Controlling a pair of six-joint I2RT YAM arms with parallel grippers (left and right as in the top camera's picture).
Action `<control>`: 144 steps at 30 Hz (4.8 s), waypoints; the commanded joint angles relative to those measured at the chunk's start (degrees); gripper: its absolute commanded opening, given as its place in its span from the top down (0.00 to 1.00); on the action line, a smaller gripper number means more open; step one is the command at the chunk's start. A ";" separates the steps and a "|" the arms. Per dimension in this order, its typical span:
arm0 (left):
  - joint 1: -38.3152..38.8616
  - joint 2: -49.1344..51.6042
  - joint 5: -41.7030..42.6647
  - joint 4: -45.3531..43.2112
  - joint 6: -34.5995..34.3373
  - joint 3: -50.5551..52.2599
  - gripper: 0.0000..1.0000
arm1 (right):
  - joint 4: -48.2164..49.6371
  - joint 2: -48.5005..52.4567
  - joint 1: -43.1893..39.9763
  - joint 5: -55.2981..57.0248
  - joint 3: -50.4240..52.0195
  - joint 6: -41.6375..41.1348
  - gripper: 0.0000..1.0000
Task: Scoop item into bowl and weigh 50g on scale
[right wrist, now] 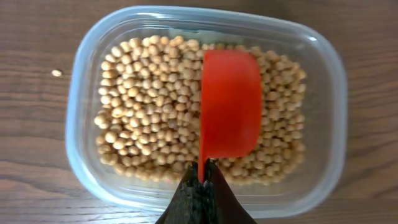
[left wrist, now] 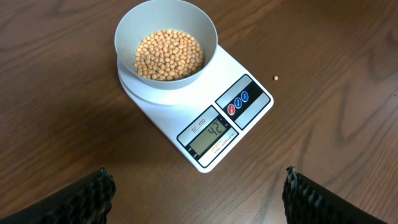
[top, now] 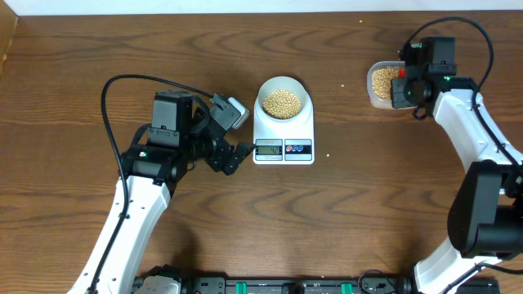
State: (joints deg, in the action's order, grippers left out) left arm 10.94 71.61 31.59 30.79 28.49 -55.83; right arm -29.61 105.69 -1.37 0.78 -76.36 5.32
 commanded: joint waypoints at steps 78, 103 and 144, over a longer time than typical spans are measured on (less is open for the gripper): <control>-0.13 -0.55 0.31 0.00 -0.28 0.39 0.11 | 10.21 -0.15 -4.94 -55.58 -0.04 -8.48 0.99; -0.13 -0.55 0.31 0.00 -0.28 0.39 0.11 | 15.74 -0.15 11.78 -50.95 -0.02 0.55 0.99; -0.13 -0.55 0.33 0.00 -0.28 0.39 0.11 | 12.50 -0.13 13.09 -47.21 0.00 15.47 0.99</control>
State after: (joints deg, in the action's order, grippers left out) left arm 10.94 71.61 31.59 30.79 28.49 -55.83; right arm -16.97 105.71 11.07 -46.22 -76.36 19.55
